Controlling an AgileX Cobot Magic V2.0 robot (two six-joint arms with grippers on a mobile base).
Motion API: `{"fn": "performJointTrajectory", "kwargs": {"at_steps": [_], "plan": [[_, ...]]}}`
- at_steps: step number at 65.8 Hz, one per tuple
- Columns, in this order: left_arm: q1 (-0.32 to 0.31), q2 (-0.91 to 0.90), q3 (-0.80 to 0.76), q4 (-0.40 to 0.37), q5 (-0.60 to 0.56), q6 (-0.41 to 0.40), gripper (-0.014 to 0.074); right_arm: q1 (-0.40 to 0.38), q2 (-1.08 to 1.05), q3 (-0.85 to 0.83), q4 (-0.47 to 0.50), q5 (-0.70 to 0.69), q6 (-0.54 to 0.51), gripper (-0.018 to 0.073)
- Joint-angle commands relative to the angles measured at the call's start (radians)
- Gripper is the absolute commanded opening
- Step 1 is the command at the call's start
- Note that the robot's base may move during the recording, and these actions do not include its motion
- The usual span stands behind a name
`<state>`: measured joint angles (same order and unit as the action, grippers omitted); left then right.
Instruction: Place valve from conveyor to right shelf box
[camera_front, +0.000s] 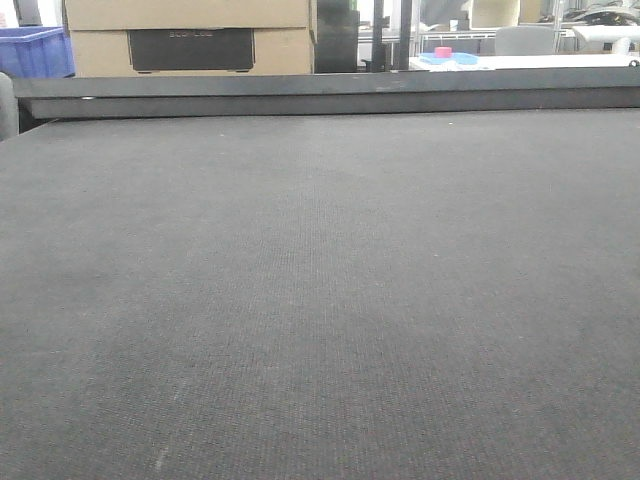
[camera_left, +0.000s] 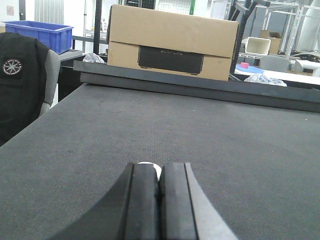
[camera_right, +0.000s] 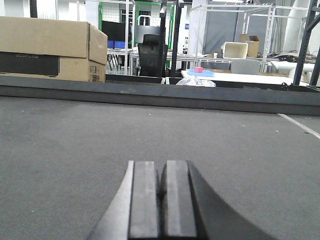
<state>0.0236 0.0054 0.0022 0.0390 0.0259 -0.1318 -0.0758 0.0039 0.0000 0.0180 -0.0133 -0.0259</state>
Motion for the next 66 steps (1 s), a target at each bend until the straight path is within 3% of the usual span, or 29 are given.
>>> {"fn": "performJointTrajectory", "kwargs": {"at_steps": [1, 66], "plan": [[-0.007, -0.005, -0.002, -0.006, -0.017, 0.000, -0.0111, 0.001, -0.004, 0.000, -0.005, -0.023, 0.002, -0.0168], [-0.007, -0.005, -0.002, -0.006, -0.020, 0.000, -0.0111, 0.001, -0.004, 0.000, -0.005, -0.023, 0.002, -0.0168]]}}
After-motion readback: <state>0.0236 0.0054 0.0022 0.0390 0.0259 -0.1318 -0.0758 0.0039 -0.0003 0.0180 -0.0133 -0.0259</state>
